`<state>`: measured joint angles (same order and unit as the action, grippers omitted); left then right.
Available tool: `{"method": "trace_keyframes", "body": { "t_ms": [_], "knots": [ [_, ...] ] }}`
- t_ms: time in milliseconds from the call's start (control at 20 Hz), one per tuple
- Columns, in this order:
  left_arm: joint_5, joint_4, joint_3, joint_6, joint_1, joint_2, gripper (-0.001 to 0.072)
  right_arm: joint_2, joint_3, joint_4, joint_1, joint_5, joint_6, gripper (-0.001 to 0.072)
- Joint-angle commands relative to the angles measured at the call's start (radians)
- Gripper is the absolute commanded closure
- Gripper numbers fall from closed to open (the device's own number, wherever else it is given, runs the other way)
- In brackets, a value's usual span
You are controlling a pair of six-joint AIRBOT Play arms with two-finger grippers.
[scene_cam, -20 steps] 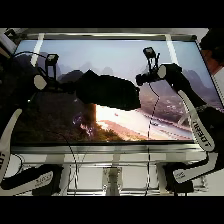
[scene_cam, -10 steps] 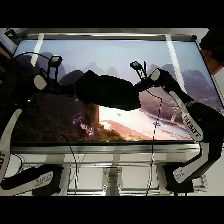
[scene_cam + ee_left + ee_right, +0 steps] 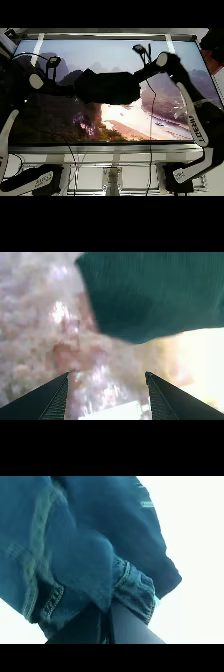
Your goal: Fold the clothes and pants, and hang the long-sleeved shirts on hangers.
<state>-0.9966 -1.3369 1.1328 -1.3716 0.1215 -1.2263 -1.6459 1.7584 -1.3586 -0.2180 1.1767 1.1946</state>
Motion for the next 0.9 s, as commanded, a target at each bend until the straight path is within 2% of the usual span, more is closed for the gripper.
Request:
{"method": "trace_keyframes", "body": {
  "t_ms": [0, 50, 200, 300, 500, 550, 700, 850],
  "knots": [
    [-0.04, 0.014, 0.001, 0.0, -0.013, 0.049, 0.0159, 0.169, 0.124, -0.306, 0.043, 0.116, 0.133, 0.069],
    [-0.04, 0.015, 0.002, 0.0, -0.013, 0.066, 0.0159, 0.224, 0.124, -0.318, 0.077, 0.123, 0.151, 0.0691],
    [-0.041, 0.033, 0.002, 0.0, -0.013, 0.133, 0.0159, 0.338, 0.124, -0.323, 0.225, 0.26, 0.212, 0.069],
    [-0.041, 0.033, 0.002, 0.0, -0.013, 0.178, 0.0159, 0.375, 0.11, -0.321, 0.352, 0.344, 0.245, 0.069],
    [-0.048, 0.086, 0.001, 0.002, -0.013, 0.217, 0.0159, 0.403, -0.01, -0.304, 0.521, 0.408, 0.308, 0.069],
    [-0.053, 0.137, 0.001, 0.036, -0.007, 0.213, 0.0159, 0.405, -0.056, -0.254, 0.53, 0.403, 0.304, 0.069],
    [-0.032, 0.353, 0.001, 0.137, -0.005, 0.188, 0.0159, 0.405, -0.153, 0.113, 0.437, 0.267, 0.228, 0.0692],
    [0.03, 0.478, 0.001, 0.146, -0.041, 0.186, 0.0159, 0.378, -0.09, 0.243, 0.175, 0.062, 0.209, 0.0695]
  ]
}}
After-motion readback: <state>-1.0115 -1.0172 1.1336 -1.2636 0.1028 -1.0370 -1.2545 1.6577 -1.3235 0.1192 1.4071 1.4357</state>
